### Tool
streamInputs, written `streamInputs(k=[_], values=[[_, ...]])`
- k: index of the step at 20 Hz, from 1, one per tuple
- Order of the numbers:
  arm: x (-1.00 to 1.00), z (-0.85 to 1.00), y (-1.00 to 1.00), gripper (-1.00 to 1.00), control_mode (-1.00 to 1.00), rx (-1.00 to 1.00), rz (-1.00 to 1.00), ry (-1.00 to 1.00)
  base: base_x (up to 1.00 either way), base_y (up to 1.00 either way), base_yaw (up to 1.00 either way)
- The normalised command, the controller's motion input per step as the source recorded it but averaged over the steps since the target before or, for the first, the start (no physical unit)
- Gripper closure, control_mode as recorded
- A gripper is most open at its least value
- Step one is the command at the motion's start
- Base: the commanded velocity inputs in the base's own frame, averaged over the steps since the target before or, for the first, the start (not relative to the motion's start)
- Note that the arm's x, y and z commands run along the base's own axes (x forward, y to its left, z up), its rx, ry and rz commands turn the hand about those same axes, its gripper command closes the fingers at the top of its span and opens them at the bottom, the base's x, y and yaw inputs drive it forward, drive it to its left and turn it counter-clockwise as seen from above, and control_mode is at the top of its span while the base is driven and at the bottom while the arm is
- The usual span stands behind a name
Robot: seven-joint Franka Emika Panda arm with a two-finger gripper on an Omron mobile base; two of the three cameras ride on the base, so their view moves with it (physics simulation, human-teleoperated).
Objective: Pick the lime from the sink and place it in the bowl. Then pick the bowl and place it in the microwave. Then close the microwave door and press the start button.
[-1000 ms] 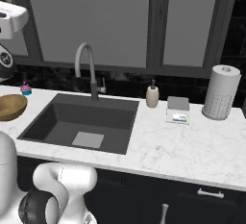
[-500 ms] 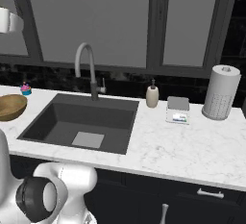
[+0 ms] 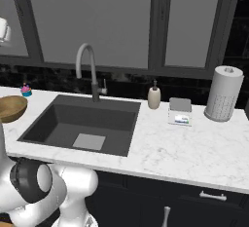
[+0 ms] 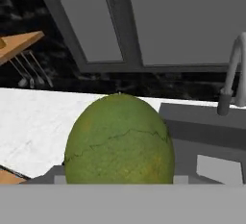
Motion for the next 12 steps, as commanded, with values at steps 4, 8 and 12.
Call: streamInputs(k=[4,8,12], values=[[0.30,-0.61,0.95,1.00,-1.00,-0.09,0.09,0.32,0.00,0.00,0.00],[0.42,-0.86,0.73,1.00,-1.00,-0.13,0.09,0.32,0.00,0.00,0.00],[0.58,-0.94,0.56,1.00,-1.00,-0.13,0.09,0.28,0.00,0.00,0.00]])
